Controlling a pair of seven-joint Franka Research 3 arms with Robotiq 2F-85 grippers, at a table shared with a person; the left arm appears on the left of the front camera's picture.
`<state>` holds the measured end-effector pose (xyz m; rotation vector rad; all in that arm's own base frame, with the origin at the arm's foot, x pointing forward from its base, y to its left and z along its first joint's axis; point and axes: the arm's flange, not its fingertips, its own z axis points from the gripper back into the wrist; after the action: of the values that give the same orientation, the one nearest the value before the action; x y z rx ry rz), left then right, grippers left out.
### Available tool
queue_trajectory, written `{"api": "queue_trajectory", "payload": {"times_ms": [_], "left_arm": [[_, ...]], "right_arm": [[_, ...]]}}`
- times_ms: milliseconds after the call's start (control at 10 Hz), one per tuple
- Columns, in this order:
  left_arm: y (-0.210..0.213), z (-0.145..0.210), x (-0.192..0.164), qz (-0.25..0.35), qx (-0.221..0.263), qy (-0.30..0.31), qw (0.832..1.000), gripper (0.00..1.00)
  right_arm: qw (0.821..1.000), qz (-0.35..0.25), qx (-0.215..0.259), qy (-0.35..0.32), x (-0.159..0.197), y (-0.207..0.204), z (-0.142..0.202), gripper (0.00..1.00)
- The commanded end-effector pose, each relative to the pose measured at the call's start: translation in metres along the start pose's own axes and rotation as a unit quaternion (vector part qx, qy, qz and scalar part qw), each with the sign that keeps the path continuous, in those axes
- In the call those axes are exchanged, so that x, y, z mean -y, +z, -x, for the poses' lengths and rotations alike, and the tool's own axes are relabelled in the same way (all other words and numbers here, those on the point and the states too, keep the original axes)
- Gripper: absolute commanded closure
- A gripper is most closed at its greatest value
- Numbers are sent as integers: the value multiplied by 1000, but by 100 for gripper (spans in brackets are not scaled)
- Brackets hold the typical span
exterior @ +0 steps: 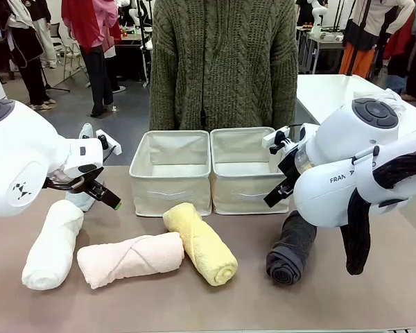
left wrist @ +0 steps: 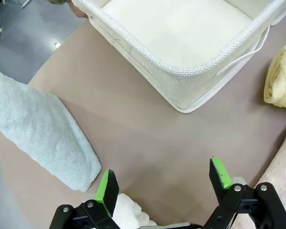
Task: Sort the towels based on their folding style.
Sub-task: Pick up one triangle-folded towel and place it in the left Fabric basket.
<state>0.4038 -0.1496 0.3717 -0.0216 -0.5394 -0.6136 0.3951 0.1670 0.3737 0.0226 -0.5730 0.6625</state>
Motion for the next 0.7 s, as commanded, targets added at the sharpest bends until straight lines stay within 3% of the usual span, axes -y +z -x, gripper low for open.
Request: {"api": "queue_trajectory", "payload": {"times_ms": [0, 600], "left_arm": [[0, 0, 0, 0, 0, 0, 1000, 0], [0, 0, 0, 0, 0, 0, 1000, 0]], "right_arm": [[1000, 0, 0, 0, 0, 0, 0, 0], [1000, 0, 0, 0, 0, 0, 0, 0]]}}
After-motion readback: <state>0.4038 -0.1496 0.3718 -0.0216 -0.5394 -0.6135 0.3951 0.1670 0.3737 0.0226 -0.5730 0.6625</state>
